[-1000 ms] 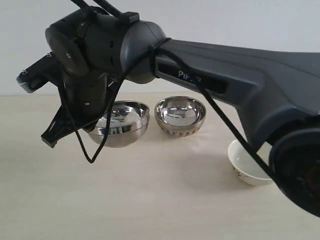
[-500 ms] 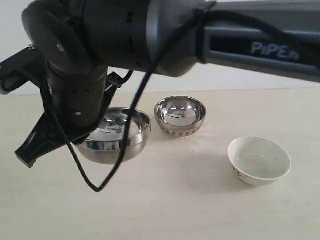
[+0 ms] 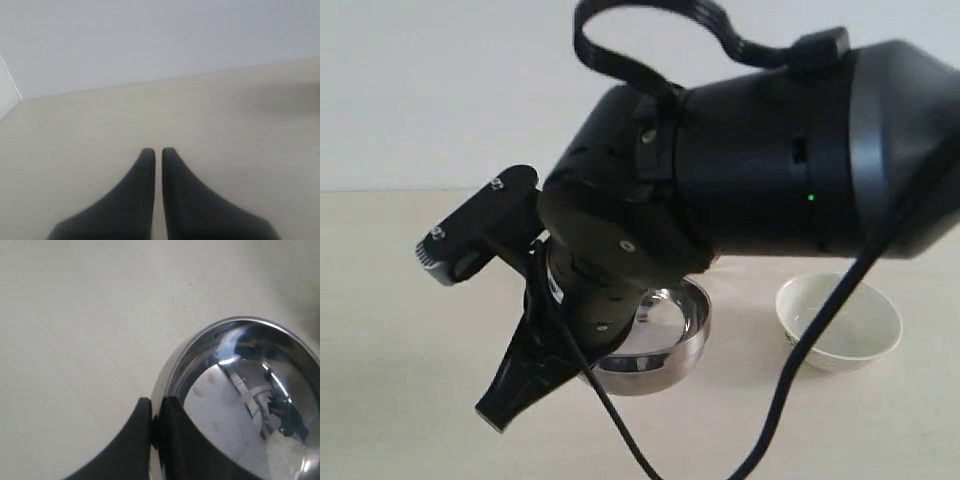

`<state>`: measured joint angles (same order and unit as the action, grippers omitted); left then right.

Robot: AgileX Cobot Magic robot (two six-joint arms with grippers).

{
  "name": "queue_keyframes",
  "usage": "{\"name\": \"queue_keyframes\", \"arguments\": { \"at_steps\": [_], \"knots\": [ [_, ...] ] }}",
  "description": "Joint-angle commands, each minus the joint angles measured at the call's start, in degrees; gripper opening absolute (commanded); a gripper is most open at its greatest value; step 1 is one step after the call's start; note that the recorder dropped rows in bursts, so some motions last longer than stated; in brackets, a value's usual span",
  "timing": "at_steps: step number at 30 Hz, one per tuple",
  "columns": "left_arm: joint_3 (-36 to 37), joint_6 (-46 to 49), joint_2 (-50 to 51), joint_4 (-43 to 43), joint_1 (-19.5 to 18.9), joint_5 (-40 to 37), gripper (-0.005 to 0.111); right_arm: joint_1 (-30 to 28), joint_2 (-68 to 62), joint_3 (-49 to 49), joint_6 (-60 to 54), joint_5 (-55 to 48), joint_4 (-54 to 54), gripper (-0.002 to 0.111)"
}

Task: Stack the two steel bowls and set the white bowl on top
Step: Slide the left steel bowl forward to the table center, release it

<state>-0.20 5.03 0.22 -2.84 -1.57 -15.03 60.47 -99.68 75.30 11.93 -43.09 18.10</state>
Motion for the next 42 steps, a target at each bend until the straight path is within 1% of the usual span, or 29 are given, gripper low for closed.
{"name": "queue_keyframes", "arguments": {
  "at_steps": [1,3,7,10,14,20,25,29,32,38,40,42],
  "knots": [
    [0.2,-0.56,-0.22,0.49,-0.17,0.45,0.004,0.07,0.73,-3.0,5.28,4.06,7.49,0.0],
    [0.2,-0.56,-0.22,0.49,-0.17,0.45,0.004,-0.37,0.29,-3.53,8.23,4.21,10.33,0.0],
    [0.2,-0.56,-0.22,0.49,-0.17,0.45,0.004,-2.67,-1.42,-3.71,8.54,5.17,9.5,0.0],
    [0.2,-0.56,-0.22,0.49,-0.17,0.45,0.004,-5.43,-1.79,-7.44,9.37,13.34,9.5,0.0],
    [0.2,-0.56,-0.22,0.49,-0.17,0.45,0.004,-8.62,-1.79,-11.61,10.24,17.82,9.5,0.0],
    [0.2,-0.56,-0.22,0.49,-0.17,0.45,0.004,-8.62,-2.44,-13.51,10.03,19.99,10.96,0.0],
    [0.2,-0.56,-0.22,0.49,-0.17,0.45,0.004,-8.62,-7.15,-13.51,10.81,22.93,10.96,0.0],
    [0.2,-0.56,-0.22,0.49,-0.17,0.45,0.004,-8.5,-9.92,-13.51,12.15,26.71,10.82,0.0],
    [0.2,-0.56,-0.22,0.49,-0.17,0.45,0.004,-8.5,-10.79,-13.51,15.18,30.58,10.55,0.0],
    [0.2,-0.56,-0.22,0.49,-0.17,0.45,0.004,-8.5,-10.08,-13.51,15.18,30.88,10.16,0.0],
    [0.2,-0.56,-0.22,0.49,-0.17,0.45,0.004,-8.5,-9.95,-13.51,15.18,30.88,9.27,0.004],
    [0.2,-0.56,-0.22,0.49,-0.17,0.45,0.004,-8.5,-9.6,-13.51,15.18,30.43,8.46,0.013]
  ]
}}
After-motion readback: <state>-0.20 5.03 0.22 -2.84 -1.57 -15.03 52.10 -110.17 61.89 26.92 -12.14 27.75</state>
